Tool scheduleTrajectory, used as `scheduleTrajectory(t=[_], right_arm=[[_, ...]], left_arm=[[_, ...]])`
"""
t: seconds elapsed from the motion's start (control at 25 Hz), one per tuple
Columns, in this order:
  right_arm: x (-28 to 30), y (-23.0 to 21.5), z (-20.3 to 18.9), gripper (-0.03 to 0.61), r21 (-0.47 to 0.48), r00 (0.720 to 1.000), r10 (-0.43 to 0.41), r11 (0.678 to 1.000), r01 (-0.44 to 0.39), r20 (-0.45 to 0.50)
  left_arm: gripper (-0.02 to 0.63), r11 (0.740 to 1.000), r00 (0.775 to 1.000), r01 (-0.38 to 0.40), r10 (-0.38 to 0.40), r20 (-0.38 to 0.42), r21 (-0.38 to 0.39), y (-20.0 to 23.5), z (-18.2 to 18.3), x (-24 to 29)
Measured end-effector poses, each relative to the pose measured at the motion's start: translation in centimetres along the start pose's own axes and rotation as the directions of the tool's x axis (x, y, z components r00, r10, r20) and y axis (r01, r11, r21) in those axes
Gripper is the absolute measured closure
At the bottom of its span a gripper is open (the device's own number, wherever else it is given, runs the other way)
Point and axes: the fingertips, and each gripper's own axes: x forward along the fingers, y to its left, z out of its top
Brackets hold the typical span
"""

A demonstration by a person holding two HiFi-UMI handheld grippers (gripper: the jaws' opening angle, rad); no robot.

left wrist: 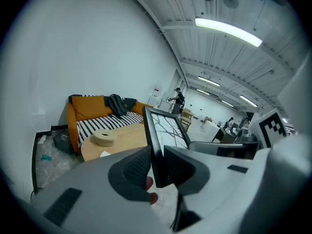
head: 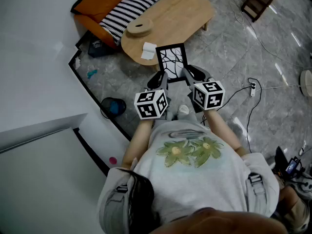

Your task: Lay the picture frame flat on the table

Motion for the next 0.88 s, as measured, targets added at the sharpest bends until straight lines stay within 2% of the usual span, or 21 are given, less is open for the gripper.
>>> scheduleTrajectory(t=[0.4,0.72,0.88], right_arm=[[0.0,0.8,-0.9,0.495,-0.028,1.0,0.01,1.0,-0.01,0.01],[-0.4,0.3,-2.3,0.494,-0.076,0.999,0.036,0.996,-0.038,-0.024],[0.2,-0.1,-2.4,0.494,-0.067,0.999,0.041,0.997,-0.043,-0.035]], left_arm=[[0.523,1.0,1.0,-0.009,0.009,0.011,-0.021,0.8,-1.1,-0.5],[0.525,0.997,0.999,-0.041,0.042,0.014,-0.059,0.4,-3.0,-0.4],[0.525,0.997,0.999,-0.048,0.048,0.007,-0.067,0.7,-3.1,0.1]])
